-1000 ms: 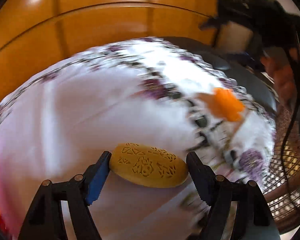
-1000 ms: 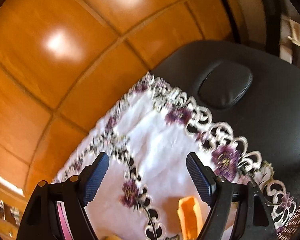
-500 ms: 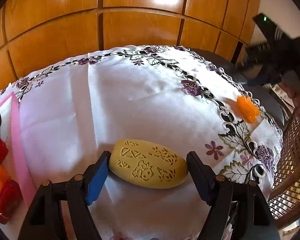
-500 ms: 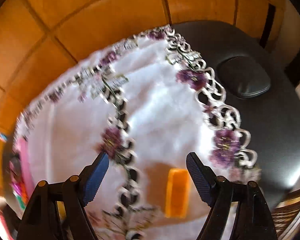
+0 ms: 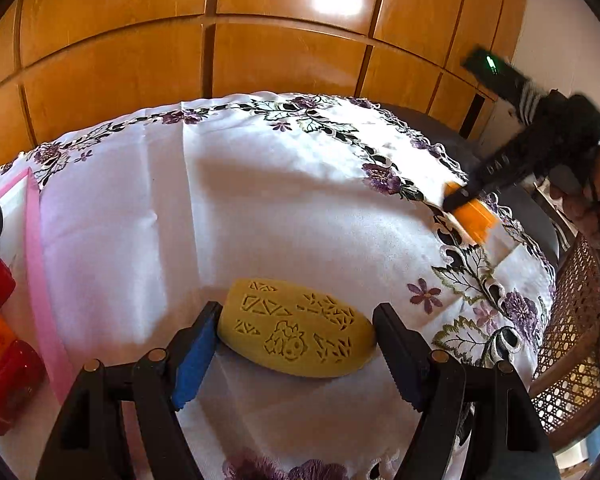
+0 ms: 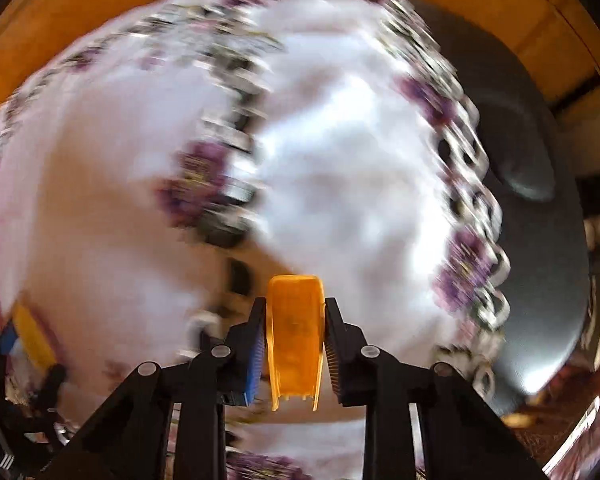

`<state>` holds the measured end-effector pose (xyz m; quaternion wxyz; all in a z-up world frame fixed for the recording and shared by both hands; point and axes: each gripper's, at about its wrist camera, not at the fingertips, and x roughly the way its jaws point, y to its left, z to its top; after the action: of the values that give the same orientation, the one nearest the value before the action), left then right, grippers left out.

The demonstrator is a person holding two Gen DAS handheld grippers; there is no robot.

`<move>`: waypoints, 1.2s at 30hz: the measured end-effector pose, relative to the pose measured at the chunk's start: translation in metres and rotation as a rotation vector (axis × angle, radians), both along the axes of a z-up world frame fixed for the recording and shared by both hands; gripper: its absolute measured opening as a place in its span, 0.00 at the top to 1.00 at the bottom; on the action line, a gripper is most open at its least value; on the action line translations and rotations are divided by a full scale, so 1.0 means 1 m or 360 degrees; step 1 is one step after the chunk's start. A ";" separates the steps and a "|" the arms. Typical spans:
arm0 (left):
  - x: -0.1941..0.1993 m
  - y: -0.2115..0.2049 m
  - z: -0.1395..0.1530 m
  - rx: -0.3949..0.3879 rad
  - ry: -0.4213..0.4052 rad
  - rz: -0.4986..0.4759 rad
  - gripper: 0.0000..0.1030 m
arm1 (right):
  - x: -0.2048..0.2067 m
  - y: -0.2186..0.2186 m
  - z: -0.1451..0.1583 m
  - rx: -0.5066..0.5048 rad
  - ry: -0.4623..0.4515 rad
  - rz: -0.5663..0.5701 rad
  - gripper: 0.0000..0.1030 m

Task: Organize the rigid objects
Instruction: 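Grasp the orange piece with the right gripper while the left gripper holds the yellow oval, then carry the yellow oval into the tray and open the left gripper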

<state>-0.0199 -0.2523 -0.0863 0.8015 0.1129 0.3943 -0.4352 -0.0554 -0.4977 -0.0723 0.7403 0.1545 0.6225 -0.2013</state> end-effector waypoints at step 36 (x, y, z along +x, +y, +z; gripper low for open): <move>-0.016 0.017 0.010 0.0056 -0.0059 0.0081 0.26 | 0.078 0.113 -0.022 -0.0407 -0.0308 0.0580 0.75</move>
<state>-0.0359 -0.2353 -0.0760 0.8174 0.1248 0.3899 -0.4054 0.0230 -0.3850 -0.0940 0.8342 -0.0367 0.5357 -0.1259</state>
